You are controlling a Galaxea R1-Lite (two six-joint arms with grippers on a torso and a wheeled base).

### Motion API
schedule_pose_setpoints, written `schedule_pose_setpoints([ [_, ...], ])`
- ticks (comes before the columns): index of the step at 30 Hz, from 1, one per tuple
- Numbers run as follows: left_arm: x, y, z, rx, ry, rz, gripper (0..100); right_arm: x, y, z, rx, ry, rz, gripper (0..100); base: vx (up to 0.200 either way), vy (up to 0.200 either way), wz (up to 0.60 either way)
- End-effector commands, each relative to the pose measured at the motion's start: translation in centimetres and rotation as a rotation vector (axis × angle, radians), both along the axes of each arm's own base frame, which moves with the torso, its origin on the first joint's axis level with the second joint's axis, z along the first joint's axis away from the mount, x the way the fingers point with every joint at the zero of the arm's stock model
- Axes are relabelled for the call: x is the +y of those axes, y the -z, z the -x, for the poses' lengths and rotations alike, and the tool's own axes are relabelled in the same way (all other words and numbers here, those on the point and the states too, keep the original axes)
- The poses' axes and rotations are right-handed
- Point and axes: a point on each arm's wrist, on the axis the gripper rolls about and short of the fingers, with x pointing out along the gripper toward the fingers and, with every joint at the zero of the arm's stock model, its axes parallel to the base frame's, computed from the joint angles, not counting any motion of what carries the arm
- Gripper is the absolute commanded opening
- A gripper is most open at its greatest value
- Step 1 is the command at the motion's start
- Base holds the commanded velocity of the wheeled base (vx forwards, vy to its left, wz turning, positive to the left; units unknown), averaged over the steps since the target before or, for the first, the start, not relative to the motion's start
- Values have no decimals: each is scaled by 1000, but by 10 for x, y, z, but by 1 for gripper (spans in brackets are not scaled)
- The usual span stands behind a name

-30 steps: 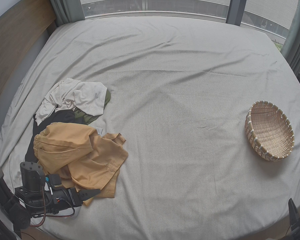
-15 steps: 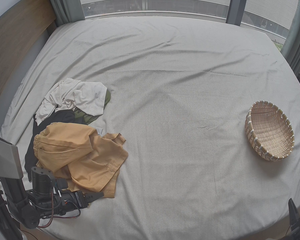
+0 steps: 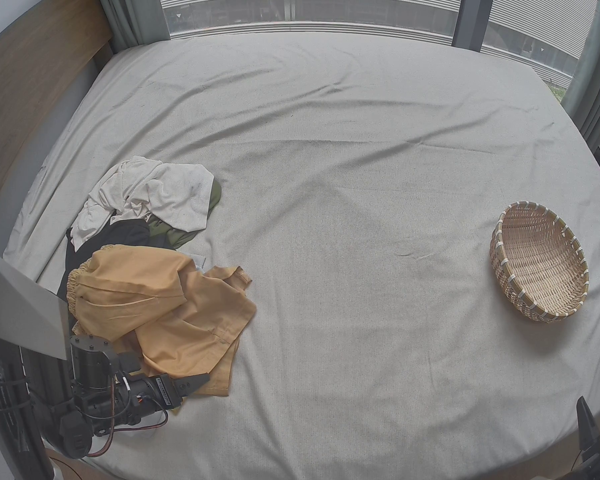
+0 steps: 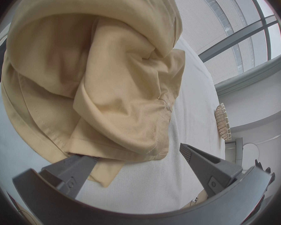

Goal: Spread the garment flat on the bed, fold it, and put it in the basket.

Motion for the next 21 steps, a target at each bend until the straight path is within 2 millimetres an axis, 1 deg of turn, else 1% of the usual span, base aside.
schedule_pose_setpoints([
  [1,-1,1,-5,-7,-8,3,100,0,5,0,-1,0,0,100,0,0,0],
  [9,-4,-7,-19,-75,-49,26,100,0,5,0,-1,0,0,100,0,0,0],
  [15,-8,-6,-19,-67,-48,45,100,0,5,0,-1,0,0,100,0,0,0],
  [16,-9,-6,-19,-66,-47,46,0,0,5,0,-1,0,0,100,0,0,0],
  [21,-13,-7,-18,-58,-44,69,0,0,5,0,-1,0,0,100,0,0,0],
])
